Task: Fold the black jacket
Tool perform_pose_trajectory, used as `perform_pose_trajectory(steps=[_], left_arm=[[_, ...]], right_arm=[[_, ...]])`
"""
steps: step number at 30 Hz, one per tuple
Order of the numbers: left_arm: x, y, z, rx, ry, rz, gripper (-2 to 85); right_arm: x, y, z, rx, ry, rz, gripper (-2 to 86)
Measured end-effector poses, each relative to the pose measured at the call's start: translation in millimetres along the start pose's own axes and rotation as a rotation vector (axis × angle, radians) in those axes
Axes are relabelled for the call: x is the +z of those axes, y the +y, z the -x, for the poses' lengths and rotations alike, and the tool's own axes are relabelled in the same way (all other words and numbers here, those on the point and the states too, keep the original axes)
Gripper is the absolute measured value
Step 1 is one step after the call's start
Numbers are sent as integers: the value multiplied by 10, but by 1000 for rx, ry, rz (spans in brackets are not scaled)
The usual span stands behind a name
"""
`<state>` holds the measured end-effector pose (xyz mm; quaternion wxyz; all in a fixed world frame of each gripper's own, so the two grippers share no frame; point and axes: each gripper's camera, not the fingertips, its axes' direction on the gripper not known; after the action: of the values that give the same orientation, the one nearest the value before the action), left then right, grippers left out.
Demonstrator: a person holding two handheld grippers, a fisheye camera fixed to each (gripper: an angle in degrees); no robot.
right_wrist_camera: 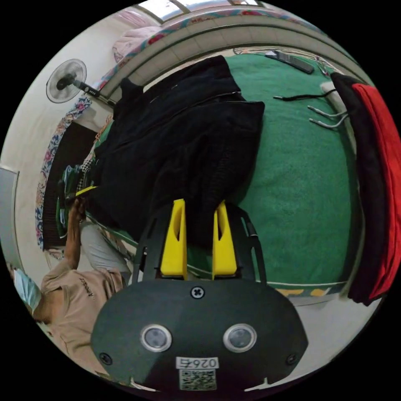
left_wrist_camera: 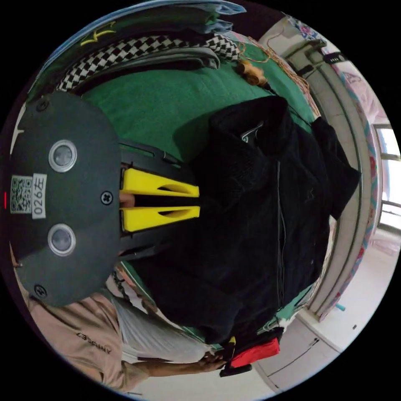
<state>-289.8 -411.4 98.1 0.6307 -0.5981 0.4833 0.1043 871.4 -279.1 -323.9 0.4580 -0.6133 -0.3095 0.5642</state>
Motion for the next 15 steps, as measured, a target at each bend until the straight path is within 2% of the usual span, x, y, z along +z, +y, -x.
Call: perform_pose_trajectory(steps=[2,4,6,8,10,11,13,15], left_arm=[[-167,130,199,-10,84,-34,20],[-292,382,684,-109,273,-70,15],[-272,578,1015,-184,386,-75,11],[-243,739,1248,-201,533,-95,7],[-451,948,1472,-259,638,-273,1],[-554,1002,1506,-278,621,-347,1],[-984,1115,1498,-301,505,-643,33],[-1160,911,1395,-267,356,-705,101]], right_arm=[[-225,167,65,-64,-47,17,44],[-323,305,65,-100,-69,55,36],[-404,421,-7,-99,-51,72,32],[-654,542,-175,-51,-40,-50,33],[-914,567,-286,-25,-49,-214,38],[-1052,509,-330,-31,-71,-304,46],[-1150,279,-339,-62,-80,-387,63],[-1123,-125,-346,-79,-70,-409,82]])
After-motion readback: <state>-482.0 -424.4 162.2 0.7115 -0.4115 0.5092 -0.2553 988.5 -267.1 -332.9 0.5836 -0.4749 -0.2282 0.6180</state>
